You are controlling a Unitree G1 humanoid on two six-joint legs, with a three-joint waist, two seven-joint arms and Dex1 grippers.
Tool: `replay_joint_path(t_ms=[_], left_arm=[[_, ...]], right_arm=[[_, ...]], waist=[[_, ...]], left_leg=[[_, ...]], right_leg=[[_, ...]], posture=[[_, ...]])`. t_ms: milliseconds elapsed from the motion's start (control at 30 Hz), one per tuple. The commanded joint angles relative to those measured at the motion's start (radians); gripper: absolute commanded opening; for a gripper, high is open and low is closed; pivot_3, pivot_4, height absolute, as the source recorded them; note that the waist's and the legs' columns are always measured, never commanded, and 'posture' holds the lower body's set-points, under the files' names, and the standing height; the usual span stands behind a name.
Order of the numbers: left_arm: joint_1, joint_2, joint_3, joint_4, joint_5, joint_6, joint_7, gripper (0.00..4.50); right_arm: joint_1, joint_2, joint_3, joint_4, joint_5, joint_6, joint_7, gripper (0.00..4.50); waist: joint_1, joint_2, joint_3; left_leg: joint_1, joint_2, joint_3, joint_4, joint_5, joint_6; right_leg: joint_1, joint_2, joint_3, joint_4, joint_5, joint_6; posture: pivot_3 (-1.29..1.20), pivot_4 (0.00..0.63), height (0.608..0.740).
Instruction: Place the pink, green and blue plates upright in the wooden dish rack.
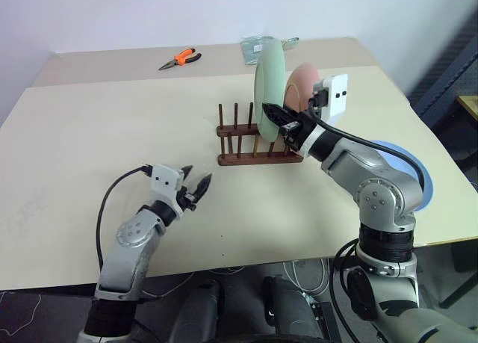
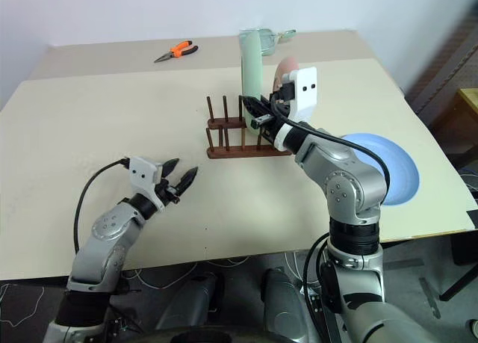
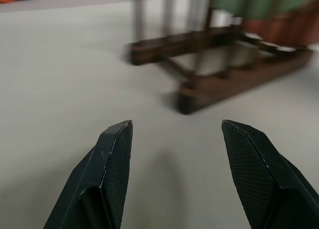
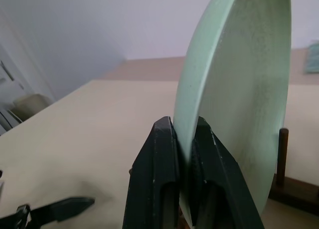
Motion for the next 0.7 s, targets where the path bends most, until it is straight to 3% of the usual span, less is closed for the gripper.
replay_joint_path(t_ms=[33, 200, 500, 700], left_arm=[[-0.004, 0.018, -0.016, -0.069, -0.017, -0.016, -0.048, 2.94], [-0.012, 0.02, -0.023, -0.077, -0.011, -0.005, -0.062, 2.94], [-0.006, 0.026, -0.041, -0.075, -0.001, -0.002, -0.075, 2.94], [-0.02, 0.028, -0.04, -0.047, 0.011, -0.015, -0.079, 2.94]], right_arm=[[-0.031, -0.02, -0.012, -0.005, 0.012, -0.011, 0.016, 0.74], [-0.05, -0.05, 0.01, -0.001, -0.036, -0.053, 0.019, 3.0], [-0.131, -0.219, 0.054, -0.086, -0.176, -0.201, 0.104, 3.0], [-0.105, -0.398, -0.134, -0.054, -0.202, -0.231, 0.111, 3.0]], waist=[[0.0, 0.0, 0.0], [-0.001, 0.001, 0.0], [0.001, 0.002, 0.001], [0.008, 0.002, 0.001]], left_leg=[[0.0, 0.0, 0.0, 0.0, 0.0, 0.0], [0.0, 0.0, 0.0, 0.0, 0.0, 0.0], [-0.001, 0.0, 0.0, 0.0, 0.0, 0.0], [-0.002, 0.0, 0.0, 0.001, 0.0, 0.001]], right_leg=[[0.0, 0.0, 0.0, 0.0, 0.0, 0.0], [0.0, 0.0, 0.0, 0.0, 0.0, 0.0], [0.0, 0.0, 0.0, 0.0, 0.0, 0.0], [0.001, 0.0, -0.001, -0.002, 0.0, 0.0]], posture=[[0.0, 0.15, 0.739], [0.0, 0.15, 0.739], [0.0, 0.15, 0.739], [0.0, 0.15, 0.739]])
